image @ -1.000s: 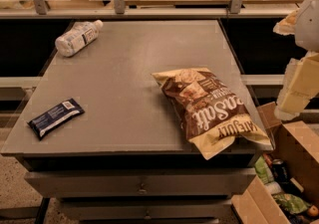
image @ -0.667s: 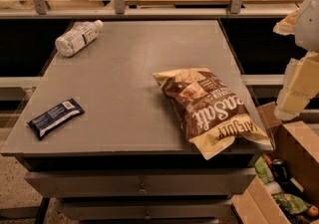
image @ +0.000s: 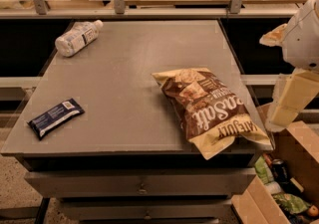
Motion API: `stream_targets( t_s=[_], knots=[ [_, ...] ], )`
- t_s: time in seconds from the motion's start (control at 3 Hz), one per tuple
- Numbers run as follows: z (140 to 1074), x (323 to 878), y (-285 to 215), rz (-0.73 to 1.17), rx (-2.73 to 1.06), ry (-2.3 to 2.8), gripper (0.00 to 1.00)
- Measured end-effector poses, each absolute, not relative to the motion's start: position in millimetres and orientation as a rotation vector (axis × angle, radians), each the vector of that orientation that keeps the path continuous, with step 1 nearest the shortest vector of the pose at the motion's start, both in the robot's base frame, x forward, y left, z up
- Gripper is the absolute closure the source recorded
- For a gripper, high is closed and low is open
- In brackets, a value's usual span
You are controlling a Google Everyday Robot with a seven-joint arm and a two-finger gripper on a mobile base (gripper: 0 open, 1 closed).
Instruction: Move brown chip bag near rxbar blueberry
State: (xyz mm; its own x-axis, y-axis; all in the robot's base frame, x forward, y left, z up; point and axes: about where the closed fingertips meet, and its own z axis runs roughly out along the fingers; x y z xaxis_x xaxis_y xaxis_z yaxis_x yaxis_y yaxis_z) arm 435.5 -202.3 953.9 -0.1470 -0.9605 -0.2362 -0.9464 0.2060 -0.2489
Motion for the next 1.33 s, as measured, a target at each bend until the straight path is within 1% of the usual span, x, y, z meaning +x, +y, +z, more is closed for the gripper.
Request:
stream_targets(
  t_s=[1.0, 1.33],
  knots=[
    [878.5, 438.5, -180.2, 0.043, -1.887, 2.039, 0.0],
    [859.8, 438.5, -173.9, 0.082, -1.887, 2.032, 0.02]
  ],
)
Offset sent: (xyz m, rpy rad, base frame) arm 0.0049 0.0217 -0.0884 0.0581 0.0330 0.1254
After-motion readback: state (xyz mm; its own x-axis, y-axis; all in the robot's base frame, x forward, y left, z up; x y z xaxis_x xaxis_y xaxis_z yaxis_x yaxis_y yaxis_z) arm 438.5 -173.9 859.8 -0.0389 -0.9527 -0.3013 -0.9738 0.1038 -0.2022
